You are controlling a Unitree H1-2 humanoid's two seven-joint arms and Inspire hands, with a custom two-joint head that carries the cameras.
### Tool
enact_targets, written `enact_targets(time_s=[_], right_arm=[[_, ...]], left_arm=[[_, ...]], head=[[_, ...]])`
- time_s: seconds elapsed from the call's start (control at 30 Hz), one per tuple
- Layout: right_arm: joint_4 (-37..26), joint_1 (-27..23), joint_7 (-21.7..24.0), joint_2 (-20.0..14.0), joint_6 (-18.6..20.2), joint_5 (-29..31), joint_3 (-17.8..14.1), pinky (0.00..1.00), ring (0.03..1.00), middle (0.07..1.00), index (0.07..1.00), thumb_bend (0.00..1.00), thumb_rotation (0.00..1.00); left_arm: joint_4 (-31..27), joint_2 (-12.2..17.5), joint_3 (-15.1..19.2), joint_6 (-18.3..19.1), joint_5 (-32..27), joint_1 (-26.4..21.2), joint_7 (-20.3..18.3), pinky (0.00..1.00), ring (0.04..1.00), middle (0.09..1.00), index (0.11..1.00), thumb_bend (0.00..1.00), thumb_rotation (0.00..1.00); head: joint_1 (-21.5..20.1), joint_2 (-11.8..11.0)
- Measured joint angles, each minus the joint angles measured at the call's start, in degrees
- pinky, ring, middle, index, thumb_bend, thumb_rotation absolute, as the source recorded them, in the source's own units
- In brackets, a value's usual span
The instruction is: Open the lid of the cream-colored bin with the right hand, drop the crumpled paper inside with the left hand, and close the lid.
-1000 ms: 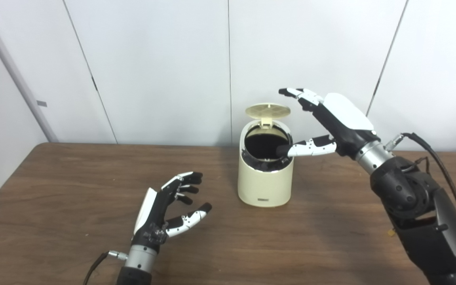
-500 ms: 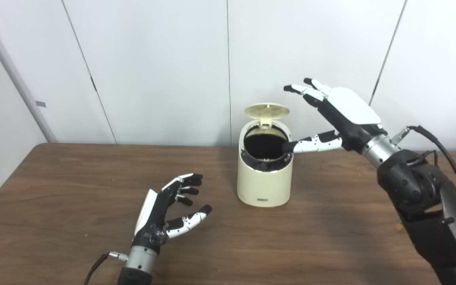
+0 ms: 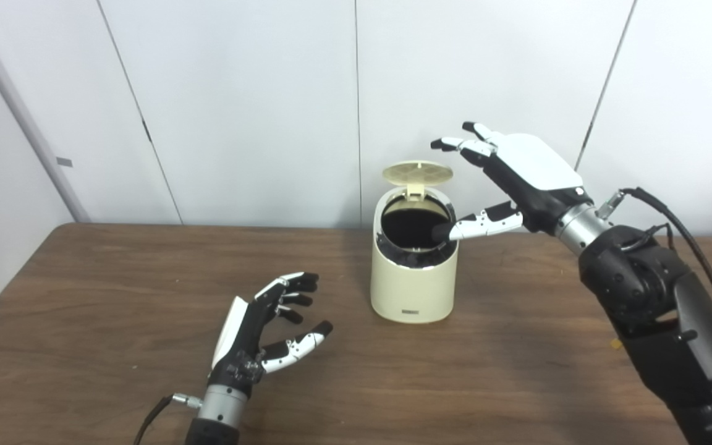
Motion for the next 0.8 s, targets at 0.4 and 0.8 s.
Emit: enact_targets(time_s=[0.4, 0.8], right_arm=[[0.96, 0.00, 0.00, 0.21, -0.47, 0.40, 0.49, 1.00, 0.991, 0.866, 0.860, 0.72, 0.65], [0.88, 0.02, 1.01, 0.20, -0.80, 2.12, 1.39, 0.87, 0.979, 0.849, 0.840, 0.72, 0.59]], left_arm=[[0.01, -0.04, -0.44, -0.07, 0.33, 0.63, 0.01, 0.58, 0.694, 0.751, 0.765, 0.63, 0.17], [0.00, -0.07, -0.48, -0.03, 0.70, 0.80, 0.00, 0.57, 0.691, 0.750, 0.764, 0.63, 0.15]], head=[[0.26, 0.35], [0.44, 0.79]])
